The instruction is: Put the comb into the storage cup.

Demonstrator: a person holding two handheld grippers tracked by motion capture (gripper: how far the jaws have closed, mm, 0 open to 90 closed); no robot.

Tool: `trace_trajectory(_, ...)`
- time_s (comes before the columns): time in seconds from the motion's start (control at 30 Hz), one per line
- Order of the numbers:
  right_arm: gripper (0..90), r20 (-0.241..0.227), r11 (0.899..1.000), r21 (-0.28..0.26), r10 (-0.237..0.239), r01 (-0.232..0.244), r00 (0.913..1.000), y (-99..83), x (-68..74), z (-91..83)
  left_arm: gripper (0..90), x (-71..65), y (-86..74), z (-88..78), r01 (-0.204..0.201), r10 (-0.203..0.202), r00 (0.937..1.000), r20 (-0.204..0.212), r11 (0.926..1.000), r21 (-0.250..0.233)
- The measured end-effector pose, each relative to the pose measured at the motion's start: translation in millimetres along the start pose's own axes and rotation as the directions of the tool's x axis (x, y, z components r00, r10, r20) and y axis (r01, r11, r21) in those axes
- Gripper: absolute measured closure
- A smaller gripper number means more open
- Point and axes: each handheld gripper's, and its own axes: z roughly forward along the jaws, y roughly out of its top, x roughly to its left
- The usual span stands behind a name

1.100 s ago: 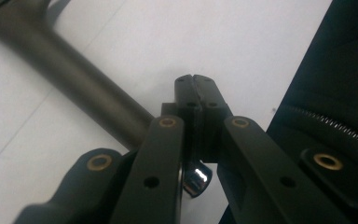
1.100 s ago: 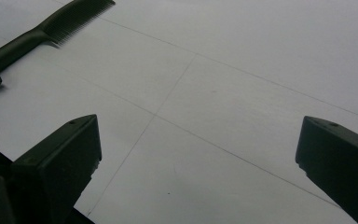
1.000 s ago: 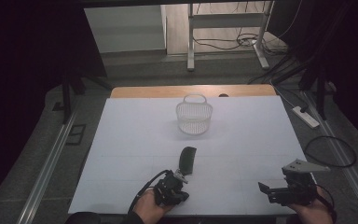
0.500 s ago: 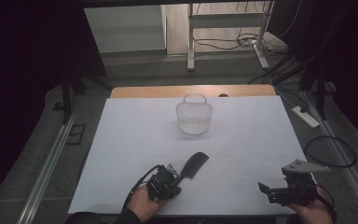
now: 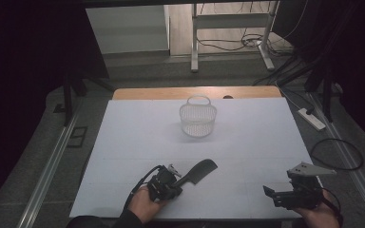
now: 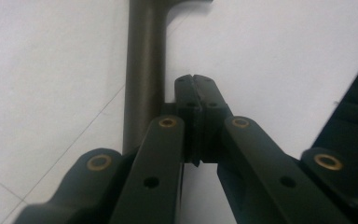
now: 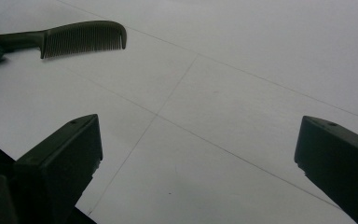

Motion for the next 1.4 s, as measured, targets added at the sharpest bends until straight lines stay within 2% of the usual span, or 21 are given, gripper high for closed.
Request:
trace_trajectory(0.17, 1.1, 0.0, 1.0, 0.003, 0.001, -0.001, 1.0, 0.1, 0.0, 0.2, 82.2, -3.4, 4.3, -13.5, -0.022, 0.022, 0.9998, -0.001, 0.9982, -0.056)
trace_trajectory(0.2, 1.1, 0.0, 1.0, 0.004, 0.002, -0.002, 1.0, 0.2, 0.0, 0.3, 78.1, -3.1, 5.3, -17.6, -0.027, 0.026, 0.9995, -0.015, 0.9972, -0.069)
trace_trajectory(0.27, 1.1, 0.001, 1.0, 0.005, 0.001, -0.001, 1.0, 0.2, 0.1, 0.3, 73.3, -2.7, 5.7, -19.1, -0.03, 0.029, 0.9994, -0.021, 0.9969, -0.072)
trace_trajectory(0.37, 1.1, 0.001, 1.0, 0.005, 0.001, -0.001, 1.0, 0.2, 0.0, 0.4, 71.0, -0.6, 6.2, -21.4, -0.031, 0.028, 0.999, -0.035, 0.997, -0.072)
trace_trajectory(0.4, 1.1, 0.001, 1.0, 0.005, 0.001, -0.001, 1.0, 0.2, 0.0, 0.4, 67.9, 0.2, 6.2, -22.1, -0.03, 0.026, 0.9987, -0.044, 0.997, -0.071)
trace_trajectory(0.43, 1.1, 0.001, 1.0, 0.005, 0.001, -0.001, 1.0, 0.2, 0.1, 0.4, 60.0, 1.3, 6.3, -22.9, -0.025, 0.022, 0.9985, -0.05, 0.9971, -0.071)
trace_trajectory(0.53, 1.1, 0.0, 1.0, 0.006, 0.001, -0.001, 1.0, 0.2, 0.0, 0.5, 46.1, 5.3, 6.9, -25.9, -0.01, 0.005, 0.998, -0.062, 0.9966, -0.082)
trace_trajectory(0.57, 1.1, 0.0, 1.0, 0.006, 0.001, -0.001, 1.0, 0.2, 0.0, 0.5, 46.1, 6.9, 7.3, -26.9, -0.002, -0.003, 0.9979, -0.065, 0.9962, -0.087)
trace_trajectory(0.67, 1.1, 0.0, 1.0, 0.006, 0.001, -0.001, 1.0, 0.2, -0.1, 0.6, 32.9, 12.2, 8.2, -28.9, 0.018, -0.024, 0.9974, -0.068, 0.9954, -0.094)
trace_trajectory(0.77, 1.1, 0.0, 1.0, 0.007, 0.0, 0.0, 1.0, 0.3, -0.2, 0.7, 20.8, 17.2, 9.0, -27.9, 0.031, -0.036, 0.9975, -0.062, 0.9964, -0.079)
trace_trajectory(0.9, 1.1, 0.0, 1.0, 0.007, 0.001, -0.001, 1.0, 0.3, 0.0, 0.8, 14.0, 21.2, 11.1, -27.7, 0.043, -0.046, 0.9981, -0.04, 0.9965, -0.071)
trace_trajectory(0.93, 1.1, 0.0, 1.0, 0.008, 0.0, 0.0, 1.0, 0.3, -0.1, 0.8, 9.7, 21.5, 11.7, -27.8, 0.044, -0.047, 0.9981, -0.041, 0.9963, -0.074)
trace_trajectory(1.13, 1.1, -0.001, 1.0, 0.009, 0.0, 0.0, 1.0, 0.3, -0.2, 1.0, 0.6, 24.6, 17.4, -26.4, 0.043, -0.045, 0.9987, -0.026, 0.9974, -0.058)
trace_trajectory(1.3, 1.0, -0.003, 1.0, 0.012, 0.002, -0.002, 1.0, 0.4, -0.4, 1.2, 0.0, 21.6, 22.8, -22.9, 0.014, -0.015, 0.9985, -0.053, 0.9994, -0.031)
trace_trajectory(1.4, 1.0, -0.003, 1.0, 0.013, 0.002, -0.002, 1.0, 0.5, -0.5, 1.4, 0.0, 21.3, 25.1, -19.7, 0.01, -0.012, 0.9989, -0.046, 0.9996, -0.026)
